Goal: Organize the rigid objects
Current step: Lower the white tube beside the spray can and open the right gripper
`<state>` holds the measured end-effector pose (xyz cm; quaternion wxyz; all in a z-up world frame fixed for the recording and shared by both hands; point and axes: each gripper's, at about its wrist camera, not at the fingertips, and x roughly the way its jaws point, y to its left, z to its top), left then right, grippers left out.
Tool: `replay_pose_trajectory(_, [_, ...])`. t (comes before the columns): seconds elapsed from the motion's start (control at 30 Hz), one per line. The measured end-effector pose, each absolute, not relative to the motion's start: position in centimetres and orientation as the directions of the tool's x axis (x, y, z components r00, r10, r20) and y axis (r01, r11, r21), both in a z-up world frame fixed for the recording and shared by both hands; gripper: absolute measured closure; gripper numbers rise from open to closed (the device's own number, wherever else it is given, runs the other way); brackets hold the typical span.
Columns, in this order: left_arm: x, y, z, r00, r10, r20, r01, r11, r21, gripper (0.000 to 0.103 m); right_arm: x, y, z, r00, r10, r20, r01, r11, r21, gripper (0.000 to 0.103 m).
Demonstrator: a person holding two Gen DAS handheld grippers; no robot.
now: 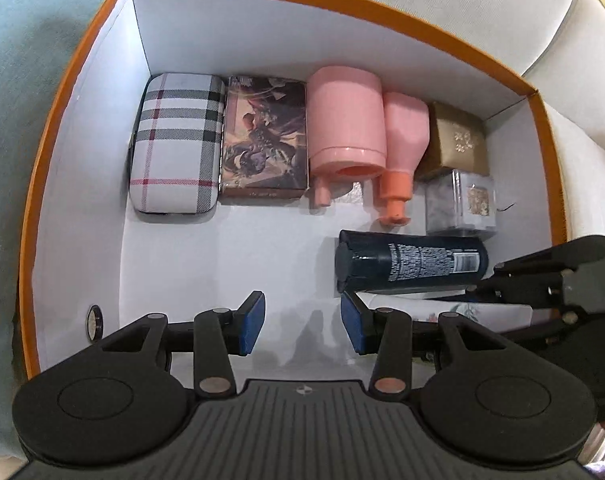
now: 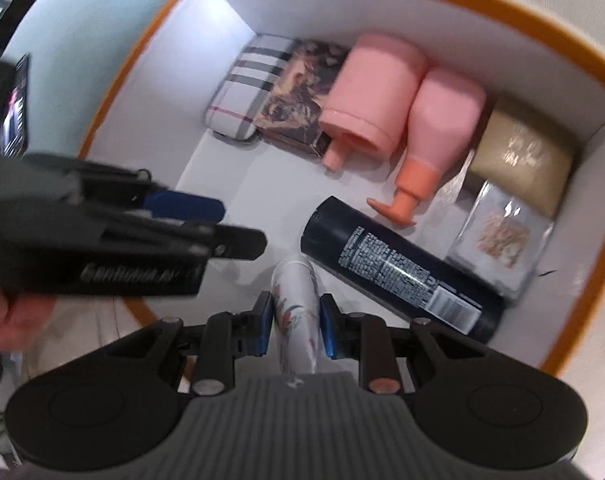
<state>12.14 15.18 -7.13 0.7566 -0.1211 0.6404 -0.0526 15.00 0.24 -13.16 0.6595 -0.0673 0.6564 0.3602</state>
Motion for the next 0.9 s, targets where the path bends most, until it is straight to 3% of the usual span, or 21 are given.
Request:
replay_pose_trajectory(0.4, [11.7, 13.8, -8.7, 0.197, -0.277, -0.941, -0.072, 0.953, -0.295, 0.052, 13.1, 0.4, -11.8, -0.006, 0.227, -0.974, -0.653, 0.737, 0.176, 0.069])
replay_pose_trajectory(0.57, [10.9, 13.8, -8.6, 0.219, -0.281, -0.934, -0.079, 0.949, -0.304, 0.052, 12.3, -0.2, -10.2, 0.049, 0.184, -0.982, -0.705, 0.702, 0.097, 0.072])
replay_pose_trajectory(0.73, [10.3, 14.1, -8.5, 0.233, -0.290, -0.928, -0.090, 0.944, -0.317, 0.052, 11.8, -0.6, -8.8, 0.138, 0.115, -0.984, -0.736, 0.677, -0.024, 0.069])
replay_pose_trajectory(0.9, [10.1, 14.3, -8.4, 0.247, -0.291, -0.924, -0.095, 0.942, -0.322, 0.052, 11.7, -0.7, -8.8, 0.132, 0.095, -0.987, -0.746, 0.665, -0.035, 0.072])
